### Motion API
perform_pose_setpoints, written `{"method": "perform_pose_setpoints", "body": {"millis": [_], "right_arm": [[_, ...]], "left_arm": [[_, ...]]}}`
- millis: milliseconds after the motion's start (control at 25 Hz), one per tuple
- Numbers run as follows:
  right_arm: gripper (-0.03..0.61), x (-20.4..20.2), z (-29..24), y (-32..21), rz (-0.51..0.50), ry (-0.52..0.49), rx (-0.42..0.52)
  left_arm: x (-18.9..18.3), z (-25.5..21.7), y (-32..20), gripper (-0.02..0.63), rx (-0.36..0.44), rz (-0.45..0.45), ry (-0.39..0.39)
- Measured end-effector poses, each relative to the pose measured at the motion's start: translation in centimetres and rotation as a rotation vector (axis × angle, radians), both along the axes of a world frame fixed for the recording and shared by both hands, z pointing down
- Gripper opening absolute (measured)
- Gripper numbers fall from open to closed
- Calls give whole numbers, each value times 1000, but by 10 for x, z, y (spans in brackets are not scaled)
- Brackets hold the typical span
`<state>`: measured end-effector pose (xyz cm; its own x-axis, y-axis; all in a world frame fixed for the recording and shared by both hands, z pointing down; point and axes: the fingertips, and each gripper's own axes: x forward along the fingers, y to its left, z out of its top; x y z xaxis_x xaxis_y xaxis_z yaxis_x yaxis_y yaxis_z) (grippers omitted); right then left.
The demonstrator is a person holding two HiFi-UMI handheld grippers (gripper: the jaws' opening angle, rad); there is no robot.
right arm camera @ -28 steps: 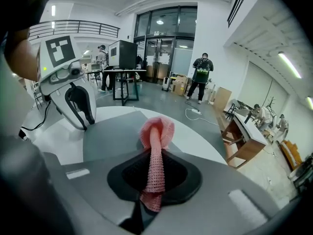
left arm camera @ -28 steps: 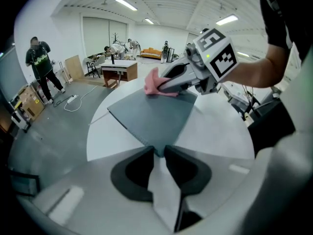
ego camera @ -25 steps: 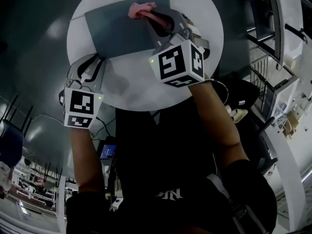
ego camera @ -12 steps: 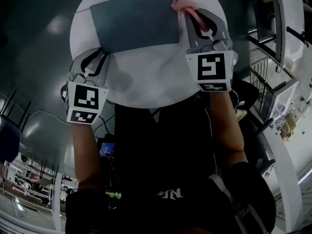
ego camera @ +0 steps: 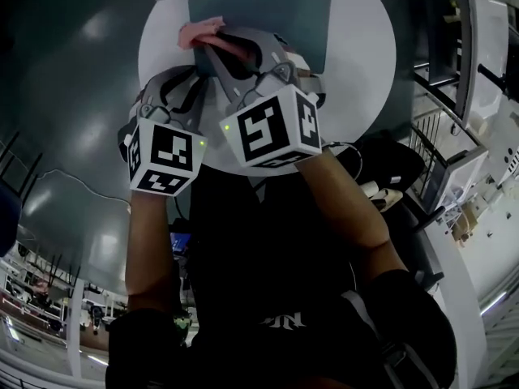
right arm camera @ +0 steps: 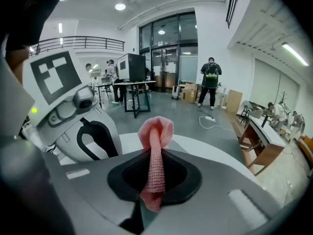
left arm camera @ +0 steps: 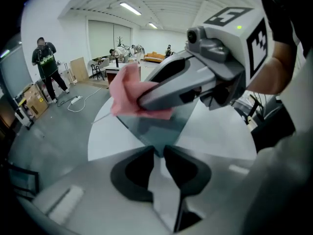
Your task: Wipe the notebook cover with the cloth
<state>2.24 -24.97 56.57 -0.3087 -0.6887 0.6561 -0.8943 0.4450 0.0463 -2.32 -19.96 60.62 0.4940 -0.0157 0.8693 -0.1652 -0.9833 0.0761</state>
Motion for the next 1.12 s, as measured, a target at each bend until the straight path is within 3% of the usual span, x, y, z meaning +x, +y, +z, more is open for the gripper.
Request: {"method": "perform_pose_setpoints", "body": {"millis": [160, 440, 1120], "right_arm": [[32, -17, 18, -8, -30, 14, -33], [31, -9, 28, -4, -55, 54, -47], [31, 117, 30, 67, 120, 107, -68]], "left_arm": [[0, 0, -1, 66, 8, -7, 4], [2, -1, -5, 66, 3, -13, 1], [4, -1, 1, 66, 10, -18, -74]]}}
